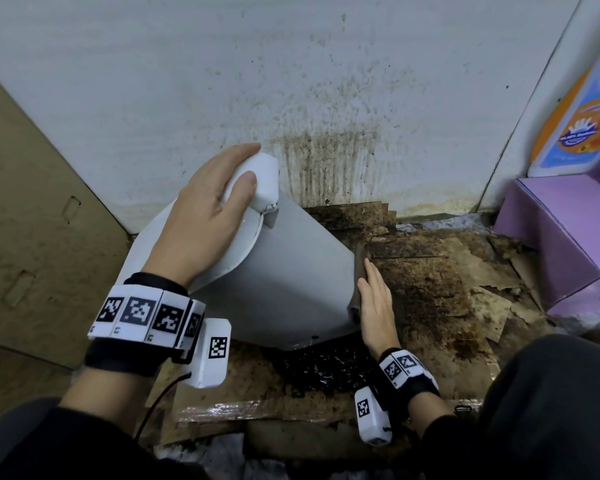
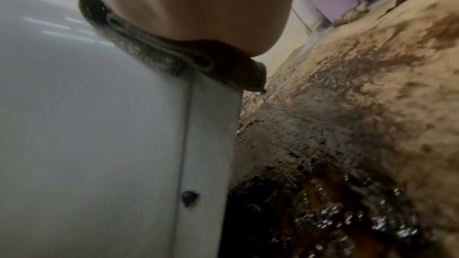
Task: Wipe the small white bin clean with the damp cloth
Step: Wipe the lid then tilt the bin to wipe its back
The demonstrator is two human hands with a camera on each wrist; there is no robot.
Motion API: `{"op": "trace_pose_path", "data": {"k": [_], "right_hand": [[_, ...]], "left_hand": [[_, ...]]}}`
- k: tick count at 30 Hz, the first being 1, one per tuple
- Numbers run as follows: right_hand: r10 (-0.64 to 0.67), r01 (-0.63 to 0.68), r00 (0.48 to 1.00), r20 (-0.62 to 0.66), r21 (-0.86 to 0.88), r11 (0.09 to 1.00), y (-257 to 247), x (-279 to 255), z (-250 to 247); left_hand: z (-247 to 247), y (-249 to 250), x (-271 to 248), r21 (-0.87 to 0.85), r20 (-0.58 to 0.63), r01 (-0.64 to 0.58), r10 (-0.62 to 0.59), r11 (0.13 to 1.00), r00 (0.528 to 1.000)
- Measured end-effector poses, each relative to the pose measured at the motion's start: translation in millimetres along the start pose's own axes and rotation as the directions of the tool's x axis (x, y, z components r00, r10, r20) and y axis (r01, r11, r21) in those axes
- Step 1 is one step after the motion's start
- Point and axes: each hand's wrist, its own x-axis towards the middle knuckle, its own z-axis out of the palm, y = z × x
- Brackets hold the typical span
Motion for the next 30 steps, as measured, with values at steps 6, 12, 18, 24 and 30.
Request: {"op": "trace_pose_path", "data": {"k": [6, 12, 18, 24, 30], "right_hand": [[0.055, -0.052, 0.997, -0.054, 0.069, 0.996, -13.3, 0.0, 4.1], [0.063, -0.039, 0.988, -0.141, 0.163, 0.986, -42.0, -7.0, 13.9], [-0.069, 0.099, 0.987, -0.145, 0.209, 0.973, -93.8, -21.2, 26.7], [-0.141, 0.162, 0.987, -0.081, 0.406, 0.899, -150.7, -35.3, 24.5], [-0.261, 0.296, 0.955, -0.141, 0.511, 0.807, -203.2, -38.9, 8.8]], "left_hand": [[1.8, 0.7, 0.0, 0.015, 0.006, -0.007, 0.007, 1.000, 1.000], [4.1, -0.5, -0.5, 0.031, 0.014, -0.013, 0.013, 0.999, 1.000], [2.2, -6.0, 1.0, 0.026, 0.010, -0.021, 0.021, 0.999, 1.000], [6.8, -4.6, 1.2, 0.029, 0.021, -0.053, 0.053, 0.998, 0.998], [15.5, 2.9, -0.5, -0.011, 0.028, -0.093, 0.094, 0.996, 0.995]]}}
